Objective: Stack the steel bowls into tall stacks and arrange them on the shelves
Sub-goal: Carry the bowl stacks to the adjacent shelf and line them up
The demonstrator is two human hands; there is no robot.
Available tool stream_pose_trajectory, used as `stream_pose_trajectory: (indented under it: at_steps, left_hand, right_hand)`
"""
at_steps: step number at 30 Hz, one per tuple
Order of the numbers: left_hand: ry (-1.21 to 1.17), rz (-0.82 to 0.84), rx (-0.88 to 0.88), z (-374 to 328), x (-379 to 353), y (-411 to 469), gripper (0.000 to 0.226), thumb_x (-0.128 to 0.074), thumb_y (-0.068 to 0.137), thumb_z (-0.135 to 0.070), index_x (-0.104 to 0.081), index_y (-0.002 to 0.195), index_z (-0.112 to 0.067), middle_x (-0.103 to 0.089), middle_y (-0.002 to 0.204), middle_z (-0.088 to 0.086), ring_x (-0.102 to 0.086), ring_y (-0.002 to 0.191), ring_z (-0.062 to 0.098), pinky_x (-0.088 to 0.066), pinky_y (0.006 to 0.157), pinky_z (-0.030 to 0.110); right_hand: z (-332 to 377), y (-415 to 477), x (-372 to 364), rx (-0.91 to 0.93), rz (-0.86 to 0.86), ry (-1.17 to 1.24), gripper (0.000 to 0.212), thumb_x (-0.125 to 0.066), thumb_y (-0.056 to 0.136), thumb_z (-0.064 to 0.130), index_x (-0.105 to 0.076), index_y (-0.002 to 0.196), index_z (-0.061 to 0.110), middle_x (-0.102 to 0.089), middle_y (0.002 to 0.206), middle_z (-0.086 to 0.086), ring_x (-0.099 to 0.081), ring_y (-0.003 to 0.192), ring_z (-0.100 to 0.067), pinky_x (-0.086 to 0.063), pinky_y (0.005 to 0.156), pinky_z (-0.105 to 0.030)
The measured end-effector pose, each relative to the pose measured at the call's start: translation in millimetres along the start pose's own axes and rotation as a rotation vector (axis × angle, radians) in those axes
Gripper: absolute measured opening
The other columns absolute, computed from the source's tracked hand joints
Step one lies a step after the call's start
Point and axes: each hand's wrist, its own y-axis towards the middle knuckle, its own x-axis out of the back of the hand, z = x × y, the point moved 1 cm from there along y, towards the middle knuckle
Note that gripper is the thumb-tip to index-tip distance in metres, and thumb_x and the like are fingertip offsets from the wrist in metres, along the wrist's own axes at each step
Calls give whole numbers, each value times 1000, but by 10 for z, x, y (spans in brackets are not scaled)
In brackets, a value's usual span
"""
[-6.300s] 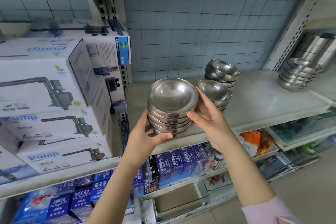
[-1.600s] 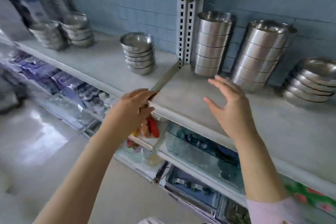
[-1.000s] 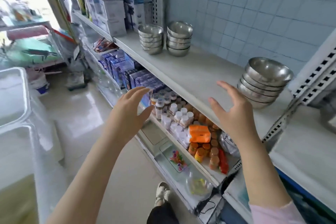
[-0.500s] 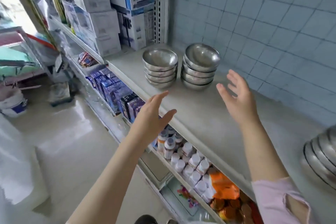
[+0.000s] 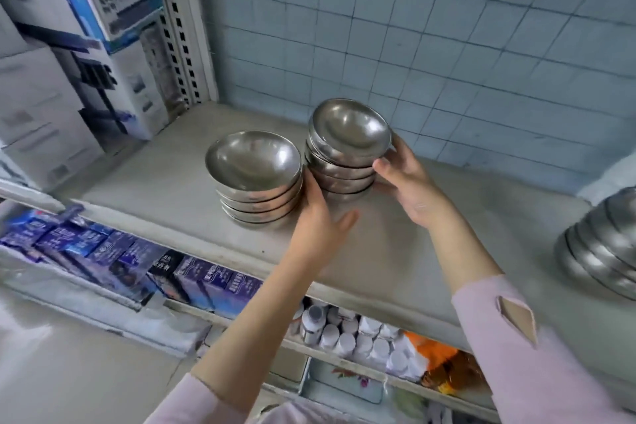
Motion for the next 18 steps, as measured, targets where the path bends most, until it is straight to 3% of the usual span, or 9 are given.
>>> stream_pose_trajectory:
  at_steps: [5,8,11,14,16,18]
  left_hand:
    - [-142,153,-93,-39,80,-78,102,-74,78,-45,-15,150,-2,-31,153,15,-28,144,21,-18,116,22]
    - [-191,206,-112,-70,98,-271,103,-66,73,-61,-24,145,-2,-41,143,14,-41,135,22,-37,111,40]
    - [-217,231,-134,-70,145,-380,103,-67,70,-64,-28,141,1,-44,136,15,-49,126,25,-44,104,39]
    - [-233,258,-135,-58,174,-352,89,-70,74,-53,-33,135,1,-47,130,15,-51,120,27,-45,97,32]
    - [-225,273,-127,-45,173,-304,84,-73,76,-45,-33,134,2,-47,131,17,-52,119,28,-42,91,24]
    - [-257,296,-134,-46,194,-278,95,-72,74,-51,-25,141,-3,-43,139,17,-48,126,27,-39,92,23]
  right_hand:
    - [9,-373,32,28,-192,-37,76,-89,64,34,-53,131,37,-62,129,13,-61,121,-16,-50,100,-40]
    - [11,-671,55,37,-288,-78,71,-78,72,14,-50,135,30,-60,129,7,-69,99,-7,-51,90,-34]
    - [13,-932,23,40,-311,-95,70,-80,77,9,-50,136,32,-60,130,5,-71,96,-18,-55,87,-38]
    - [34,-1100,-29,37,-381,-129,76,-90,64,35,-54,130,40,-62,126,6,-70,102,-29,-57,87,-44]
    - [50,-1162,-53,28,-417,-143,81,-89,58,39,-52,131,38,-62,125,2,-71,99,-30,-58,84,-42]
    - [76,-1196,-58,21,-439,-151,77,-84,59,39,-52,129,38,-61,124,4,-71,96,-24,-57,83,-40]
